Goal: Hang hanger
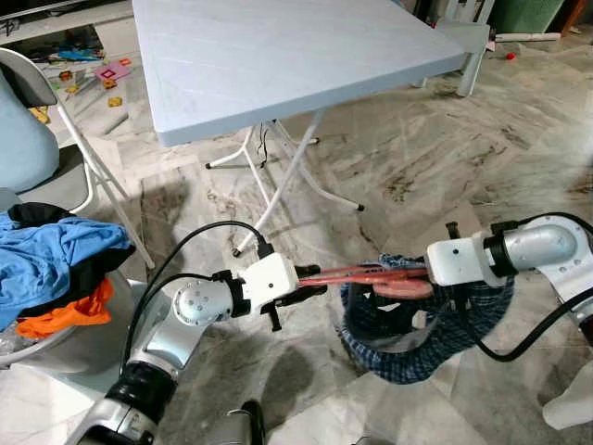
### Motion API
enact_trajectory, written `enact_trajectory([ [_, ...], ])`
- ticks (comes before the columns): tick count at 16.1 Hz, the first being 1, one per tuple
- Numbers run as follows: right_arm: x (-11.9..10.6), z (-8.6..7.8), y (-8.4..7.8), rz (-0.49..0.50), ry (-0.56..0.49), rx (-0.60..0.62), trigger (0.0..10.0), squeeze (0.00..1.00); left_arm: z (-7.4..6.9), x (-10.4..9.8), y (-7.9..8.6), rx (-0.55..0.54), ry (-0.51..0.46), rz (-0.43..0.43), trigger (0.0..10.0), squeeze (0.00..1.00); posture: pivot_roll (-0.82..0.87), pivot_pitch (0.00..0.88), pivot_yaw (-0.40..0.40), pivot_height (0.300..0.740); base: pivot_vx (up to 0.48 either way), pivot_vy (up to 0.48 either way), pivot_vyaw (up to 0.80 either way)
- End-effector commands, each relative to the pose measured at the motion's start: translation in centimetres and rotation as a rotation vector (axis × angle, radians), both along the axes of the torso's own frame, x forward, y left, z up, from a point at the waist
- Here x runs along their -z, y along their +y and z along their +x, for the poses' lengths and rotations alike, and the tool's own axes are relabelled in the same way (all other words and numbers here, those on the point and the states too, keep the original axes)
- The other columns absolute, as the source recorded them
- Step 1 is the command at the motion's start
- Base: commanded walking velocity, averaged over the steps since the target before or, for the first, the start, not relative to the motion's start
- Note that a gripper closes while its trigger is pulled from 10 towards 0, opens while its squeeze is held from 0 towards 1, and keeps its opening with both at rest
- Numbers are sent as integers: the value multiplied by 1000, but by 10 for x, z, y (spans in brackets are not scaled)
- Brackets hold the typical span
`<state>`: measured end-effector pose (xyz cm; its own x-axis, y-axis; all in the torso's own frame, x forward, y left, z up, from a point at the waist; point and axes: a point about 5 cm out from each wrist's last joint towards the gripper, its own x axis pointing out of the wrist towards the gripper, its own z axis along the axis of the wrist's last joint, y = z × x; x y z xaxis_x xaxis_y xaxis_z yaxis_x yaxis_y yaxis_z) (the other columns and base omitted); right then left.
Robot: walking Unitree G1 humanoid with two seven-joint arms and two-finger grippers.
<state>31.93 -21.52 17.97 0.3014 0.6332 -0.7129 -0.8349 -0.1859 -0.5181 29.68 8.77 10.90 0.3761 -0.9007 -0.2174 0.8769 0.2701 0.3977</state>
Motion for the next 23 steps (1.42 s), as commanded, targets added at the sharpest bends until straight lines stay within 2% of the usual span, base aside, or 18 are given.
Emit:
enact_trajectory([
  [1, -15, 1, 9, 15, -53, -49, 10000, 0, 1, -3, -6, 32, -16, 7, 0, 0, -86, 153, 48, 740, 0, 0, 0],
  [3, -15, 2, 10, 11, -64, -50, 10000, 0, 2, -4, -12, 46, -16, 5, 0, 0, -87, 149, 47, 740, 0, 0, 0],
  [7, -14, 4, 13, 27, -87, -41, 10000, 0, -5, 4, -24, 116, 40, 21, 0, 0, -88, 142, 44, 740, 0, 0, 0],
  [10, -14, 6, 10, 24, -100, -24, 10000, 0, -1, 1, -25, 82, 26, -14, 0, 0, -94, 136, 40, 740, 0, 0, 0],
  [11, -15, 7, 10, 45, -90, -6, 10000, 1000, 1, 1, -25, 67, 17, -22, 0, 0, -92, 133, 39, 740, 0, 0, 0],
  [13, -14, 8, 11, 77, -62, 15, 10000, 1000, 4, 2, -23, 36, 12, -17, 0, 0, -90, 132, 38, 740, 0, 0, 0],
  [17, -16, 12, 11, 83, -103, 24, 10000, 1000, 7, 3, -19, -40, 29, -81, 0, 0, -90, 131, 36, 740, 0, 0, 0],
  [19, -22, 22, 11, 109, -222, 72, 10000, 1000, 5, 9, -18, -85, 82, -122, 0, 0, -95, 134, 32, 740, 0, 0, 0],
  [23, -19, 28, 16, 158, -315, 125, 10000, 1000, -1, 17, -20, -118, 118, -158, 0, 0, -91, 141, 19, 740, 0, 0, 0],
])
